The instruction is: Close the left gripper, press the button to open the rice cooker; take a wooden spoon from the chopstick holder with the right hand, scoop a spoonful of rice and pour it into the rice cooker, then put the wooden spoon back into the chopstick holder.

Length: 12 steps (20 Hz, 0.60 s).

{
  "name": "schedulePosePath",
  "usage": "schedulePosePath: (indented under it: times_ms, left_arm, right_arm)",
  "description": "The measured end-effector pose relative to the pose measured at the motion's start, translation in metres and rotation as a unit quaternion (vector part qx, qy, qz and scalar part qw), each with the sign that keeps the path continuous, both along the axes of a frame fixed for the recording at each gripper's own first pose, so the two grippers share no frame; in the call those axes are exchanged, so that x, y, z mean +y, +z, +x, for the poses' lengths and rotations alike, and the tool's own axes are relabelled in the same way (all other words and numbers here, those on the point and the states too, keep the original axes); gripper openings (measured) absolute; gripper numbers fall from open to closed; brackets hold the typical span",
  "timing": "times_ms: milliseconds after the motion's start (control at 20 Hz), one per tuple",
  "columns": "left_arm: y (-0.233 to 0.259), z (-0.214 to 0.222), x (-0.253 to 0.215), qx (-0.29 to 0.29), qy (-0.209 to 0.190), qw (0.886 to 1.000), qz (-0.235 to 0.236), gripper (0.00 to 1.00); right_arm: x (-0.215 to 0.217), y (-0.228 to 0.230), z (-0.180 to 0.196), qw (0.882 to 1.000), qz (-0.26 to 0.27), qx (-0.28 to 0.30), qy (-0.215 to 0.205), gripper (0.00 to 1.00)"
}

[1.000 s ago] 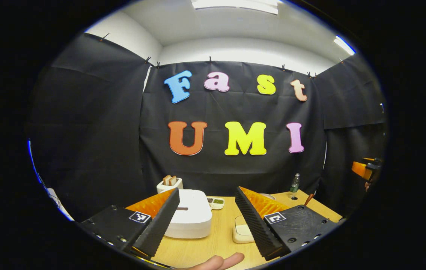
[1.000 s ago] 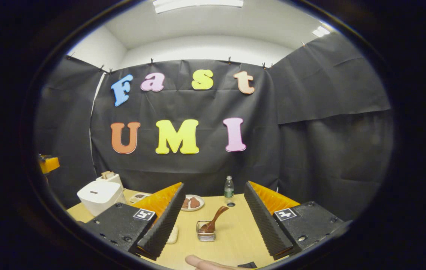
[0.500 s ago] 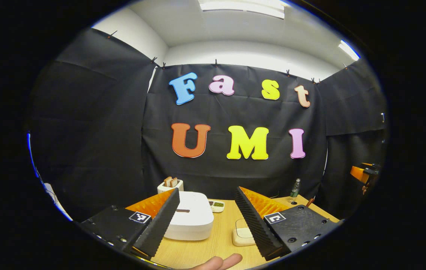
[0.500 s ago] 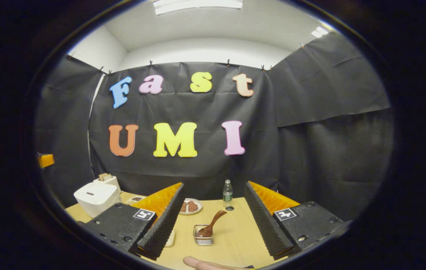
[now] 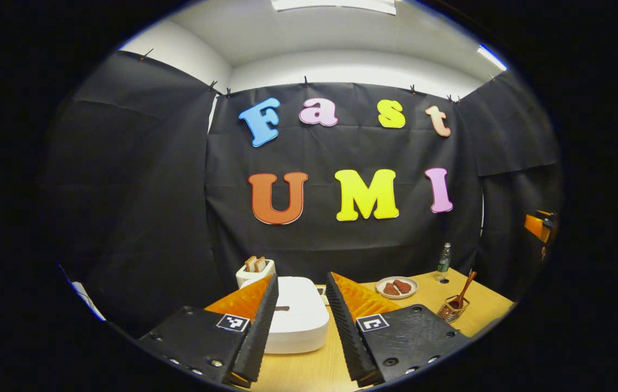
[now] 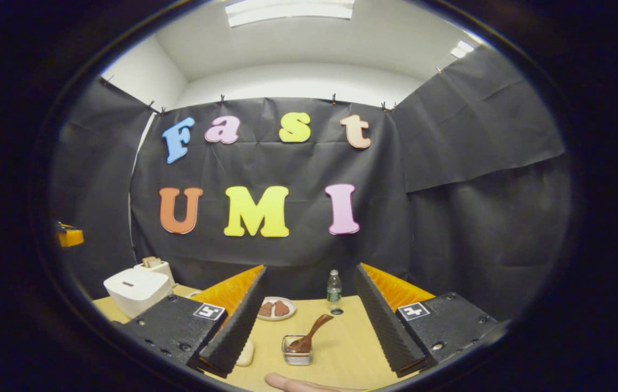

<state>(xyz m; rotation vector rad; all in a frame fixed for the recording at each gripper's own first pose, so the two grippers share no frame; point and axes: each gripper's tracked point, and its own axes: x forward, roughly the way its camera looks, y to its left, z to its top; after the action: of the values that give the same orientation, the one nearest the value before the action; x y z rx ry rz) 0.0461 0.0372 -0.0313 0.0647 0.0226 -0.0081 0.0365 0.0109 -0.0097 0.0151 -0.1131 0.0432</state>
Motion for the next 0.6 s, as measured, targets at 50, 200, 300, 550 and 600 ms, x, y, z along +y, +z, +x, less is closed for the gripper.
schedulePosePath:
  times_ms: [50, 200, 300, 550, 600]
  left_arm:
    - [-0.003, 0.003, 0.001, 0.001, 0.001, 1.000, 0.005, 0.57]
    - [-0.009, 0.016, 0.017, 0.005, 0.030, 1.000, 0.005, 0.57]
    - [-0.021, 0.028, 0.025, 0.028, 0.039, 0.999, -0.013, 0.06]
    - [-0.054, 0.066, 0.027, 0.083, 0.031, 0.996, -0.009, 0.07]
    - [-0.062, 0.075, 0.032, 0.096, 0.042, 0.995, -0.001, 0.07]
  right_arm:
    - [0.002, -0.003, 0.004, 1.000, -0.002, 0.003, 0.003, 0.97]
    - [0.001, -0.014, 0.017, 1.000, -0.008, 0.009, -0.004, 1.00]
    - [-0.001, -0.023, 0.026, 1.000, -0.013, 0.014, -0.011, 0.97]
    - [-0.005, -0.044, 0.050, 0.999, -0.008, 0.037, -0.010, 1.00]
    - [-0.007, -0.047, 0.055, 0.999, -0.008, 0.040, -0.012, 1.00]
